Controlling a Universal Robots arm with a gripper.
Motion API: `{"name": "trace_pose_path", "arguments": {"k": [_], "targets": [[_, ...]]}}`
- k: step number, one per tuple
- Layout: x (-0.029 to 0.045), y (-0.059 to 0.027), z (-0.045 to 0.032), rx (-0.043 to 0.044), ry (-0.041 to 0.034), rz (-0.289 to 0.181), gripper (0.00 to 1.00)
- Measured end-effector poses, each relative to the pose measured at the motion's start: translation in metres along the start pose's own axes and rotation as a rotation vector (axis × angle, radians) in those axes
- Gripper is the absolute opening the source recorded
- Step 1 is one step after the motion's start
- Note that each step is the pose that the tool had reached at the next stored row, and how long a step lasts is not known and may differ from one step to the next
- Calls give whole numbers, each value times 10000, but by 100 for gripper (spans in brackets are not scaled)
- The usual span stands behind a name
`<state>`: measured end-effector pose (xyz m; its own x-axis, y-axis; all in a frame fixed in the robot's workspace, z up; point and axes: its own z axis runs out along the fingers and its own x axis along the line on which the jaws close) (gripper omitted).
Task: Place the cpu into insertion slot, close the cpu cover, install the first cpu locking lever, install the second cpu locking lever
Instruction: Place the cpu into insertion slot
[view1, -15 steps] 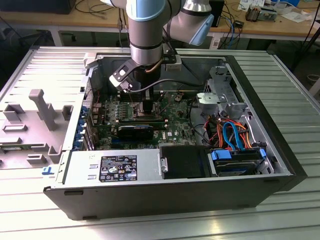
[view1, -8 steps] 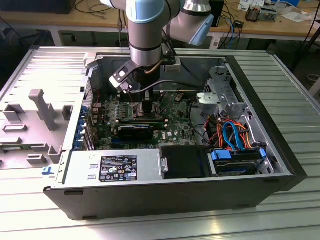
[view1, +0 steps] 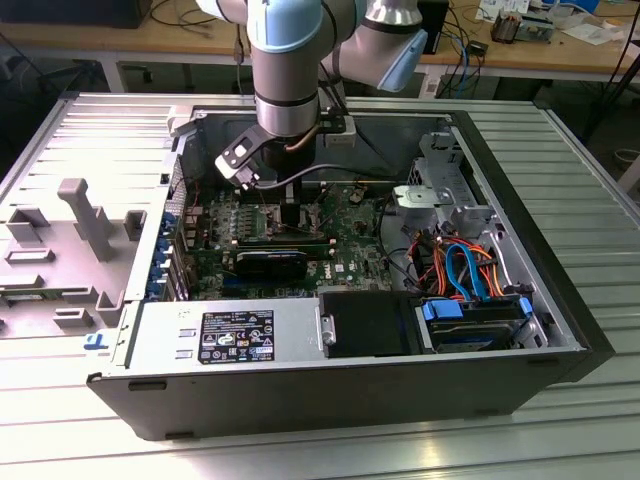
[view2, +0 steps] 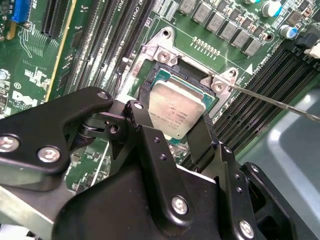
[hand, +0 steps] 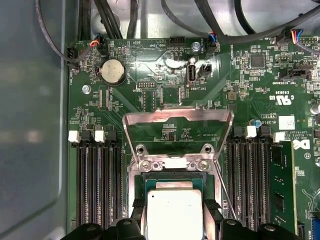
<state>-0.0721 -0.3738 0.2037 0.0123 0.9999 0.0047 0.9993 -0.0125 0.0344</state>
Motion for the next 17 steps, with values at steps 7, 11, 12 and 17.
{"name": "trace_pose_path", "arguments": {"k": [7,11,12,17], "targets": [[5,-6,11,-1,-23,1,54],[5,-3,11,-2,-24,46,54],[5,-3,11,-1,-25,80,54],[16,0,11,-2,-26,113,54]]}}
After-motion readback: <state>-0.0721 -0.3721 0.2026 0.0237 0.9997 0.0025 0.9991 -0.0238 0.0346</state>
